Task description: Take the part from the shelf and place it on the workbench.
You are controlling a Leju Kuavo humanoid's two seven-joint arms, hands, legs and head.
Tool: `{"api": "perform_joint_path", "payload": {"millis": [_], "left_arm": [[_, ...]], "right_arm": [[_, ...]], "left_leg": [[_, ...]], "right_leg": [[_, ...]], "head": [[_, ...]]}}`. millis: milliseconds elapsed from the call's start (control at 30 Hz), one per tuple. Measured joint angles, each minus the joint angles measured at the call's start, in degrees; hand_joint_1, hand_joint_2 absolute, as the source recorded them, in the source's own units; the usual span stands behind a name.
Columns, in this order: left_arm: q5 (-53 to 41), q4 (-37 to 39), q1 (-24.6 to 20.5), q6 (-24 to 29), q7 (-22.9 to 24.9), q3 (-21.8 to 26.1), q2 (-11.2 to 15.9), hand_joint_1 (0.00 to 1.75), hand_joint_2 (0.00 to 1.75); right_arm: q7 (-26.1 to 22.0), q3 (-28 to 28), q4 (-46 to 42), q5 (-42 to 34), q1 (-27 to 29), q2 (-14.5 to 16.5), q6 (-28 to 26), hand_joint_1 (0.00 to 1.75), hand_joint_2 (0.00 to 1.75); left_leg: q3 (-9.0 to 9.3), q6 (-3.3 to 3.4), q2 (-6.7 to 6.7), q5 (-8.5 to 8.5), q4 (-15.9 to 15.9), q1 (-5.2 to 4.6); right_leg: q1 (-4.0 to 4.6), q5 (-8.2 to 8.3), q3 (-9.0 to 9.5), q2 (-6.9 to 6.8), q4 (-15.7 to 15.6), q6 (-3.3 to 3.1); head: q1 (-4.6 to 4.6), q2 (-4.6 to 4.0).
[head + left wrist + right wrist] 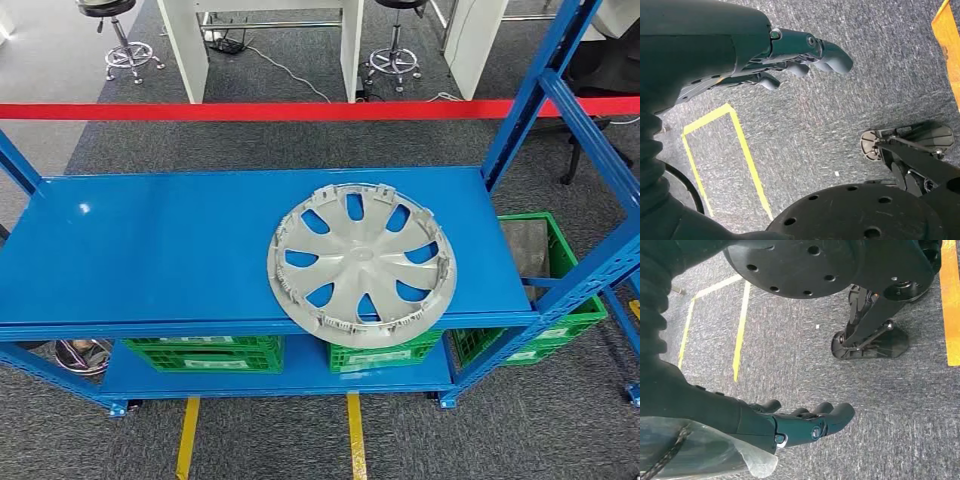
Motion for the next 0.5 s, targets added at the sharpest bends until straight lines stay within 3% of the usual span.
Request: {"api": "perform_joint_path", "payload": {"millis": [33, 67, 133, 200, 500], "left_arm": [[0.02, 0.00, -0.08, 0.01, -0.12, -0.06, -0.02, 0.00, 1.16], [0.07, 0.00, -0.19, 0.03, -0.27, -0.12, -0.04, 0.00, 0.87], [0.34, 0.00, -0.73, 0.19, -1.04, -0.36, -0.10, 0.00, 0.00], [0.63, 0.02, -1.41, 0.44, -2.02, -0.68, -0.14, 0.00, 0.00], [1.83, 1.57, -3.48, 1.56, -6.55, -2.49, -0.24, 0.00, 0.00]], "right_arm": [[-0.19, -0.34, 0.03, 0.30, -0.13, 0.02, 0.03, 0.00, 1.75], [-0.44, -0.82, 0.08, 0.71, -0.29, 0.07, 0.10, 0.00, 1.75], [-1.54, -2.93, 0.27, 2.48, -1.07, 0.27, 0.42, 0.00, 0.87], [-2.89, -5.38, 0.49, 4.71, -1.99, 0.58, 0.81, 0.00, 0.00], [-9.56, -17.78, 2.05, 15.89, -5.20, 2.71, 2.21, 0.00, 0.00]], "left_leg": [[0.00, 0.00, 0.00, 0.00, 0.00, 0.00], [0.00, 0.00, 0.00, 0.00, 0.00, 0.00], [0.00, 0.00, 0.00, 0.00, 0.00, 0.00], [0.01, 0.00, 0.00, 0.01, 0.00, 0.00], [0.03, 0.00, 0.00, 0.00, 0.00, -0.01]], "right_leg": [[0.00, 0.00, 0.00, 0.00, 0.00, 0.00], [0.00, 0.00, 0.00, 0.00, 0.00, 0.00], [0.00, 0.00, 0.00, 0.00, 0.00, 0.00], [0.00, 0.00, 0.02, -0.01, 0.00, 0.00], [0.00, 0.00, 0.04, -0.01, 0.00, 0.00]], "head": [[0.00, 0.00], [0.00, 0.00], [0.00, 0.00], [0.01, 0.00], [0.01, 0.00]]}}
